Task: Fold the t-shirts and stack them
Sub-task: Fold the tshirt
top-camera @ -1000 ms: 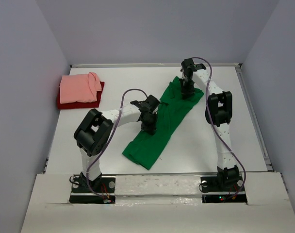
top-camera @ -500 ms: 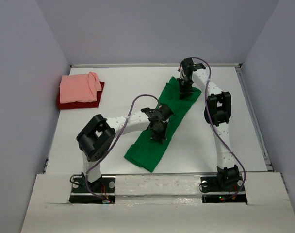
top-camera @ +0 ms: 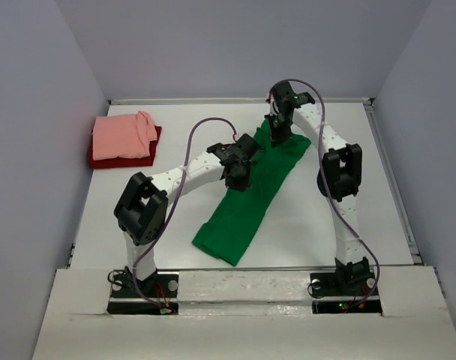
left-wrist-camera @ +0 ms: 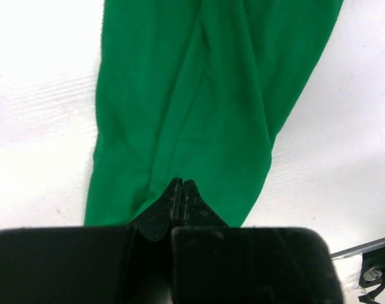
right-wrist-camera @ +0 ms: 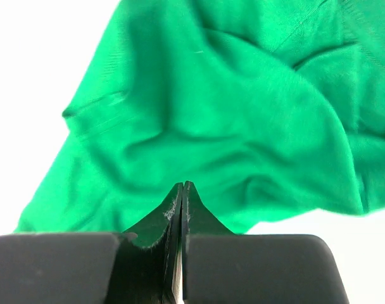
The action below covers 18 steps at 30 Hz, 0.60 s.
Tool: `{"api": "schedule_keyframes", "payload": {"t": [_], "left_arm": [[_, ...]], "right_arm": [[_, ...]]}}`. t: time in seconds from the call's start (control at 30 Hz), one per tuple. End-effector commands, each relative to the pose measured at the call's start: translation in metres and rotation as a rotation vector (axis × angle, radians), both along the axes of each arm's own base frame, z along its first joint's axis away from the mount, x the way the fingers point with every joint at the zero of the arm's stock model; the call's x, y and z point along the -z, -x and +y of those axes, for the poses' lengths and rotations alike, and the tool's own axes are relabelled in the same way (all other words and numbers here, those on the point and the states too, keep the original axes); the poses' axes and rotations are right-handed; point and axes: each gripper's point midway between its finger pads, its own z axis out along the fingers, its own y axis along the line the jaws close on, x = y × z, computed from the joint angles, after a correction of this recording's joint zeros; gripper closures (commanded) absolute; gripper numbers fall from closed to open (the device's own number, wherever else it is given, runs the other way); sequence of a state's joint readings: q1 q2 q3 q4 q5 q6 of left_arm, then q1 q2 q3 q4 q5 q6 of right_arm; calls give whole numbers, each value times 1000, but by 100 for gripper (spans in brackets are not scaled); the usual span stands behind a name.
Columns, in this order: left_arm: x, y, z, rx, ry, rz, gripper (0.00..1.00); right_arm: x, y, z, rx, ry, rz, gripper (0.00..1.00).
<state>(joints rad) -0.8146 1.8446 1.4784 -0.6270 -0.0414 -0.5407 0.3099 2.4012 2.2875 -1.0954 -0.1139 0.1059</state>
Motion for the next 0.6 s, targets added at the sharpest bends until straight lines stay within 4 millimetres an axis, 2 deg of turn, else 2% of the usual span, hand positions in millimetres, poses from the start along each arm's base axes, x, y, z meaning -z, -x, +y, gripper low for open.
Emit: {"api": "schedule_keyframes", "payload": {"t": [0.0,0.07,0.1,0.13,0.17,0.2,0.23,0.27,0.33,0.4,0.47,0.5,0.57], "left_arm": [[-13,-25,20,-14,-35,-42,100],[-10,-37,28,-7,-52,-42,100],[-9,-49,37,-27,-55,-39,100],[-15,-58,37,-23,-39,-48,100],[-10,-65,41,-12,-56,-41,100],[-11,-72,45,-17,-58,-42,100],[-16,-88,47,-12,-57,-53,100],[-21,-95,49,-14,-59,-61,100],[-34,-116,45,-11,-52,-93,100],[-42,-128,39,13,-46,-125,100],[-55,-145,27,35,-8,-167,100],[-60,-152,14,74,33,-177,100],[-64,-158,0,118,81,-195,100]], "right_arm": [[-68,0,-11,47,46,-155,94],[-69,12,-23,86,85,-146,78],[-69,14,-27,114,98,-152,50],[-57,25,-33,126,119,-118,47],[-62,30,-36,141,125,-119,47],[-61,31,-36,147,121,-126,64],[-51,39,-40,169,132,-101,92],[-51,40,-46,197,135,-100,100],[-52,44,-42,194,104,-99,100],[-61,42,-40,214,84,-131,100],[-64,43,-38,214,67,-131,100],[-69,45,-36,219,46,-135,100],[-71,51,-32,211,19,-124,100]]}}
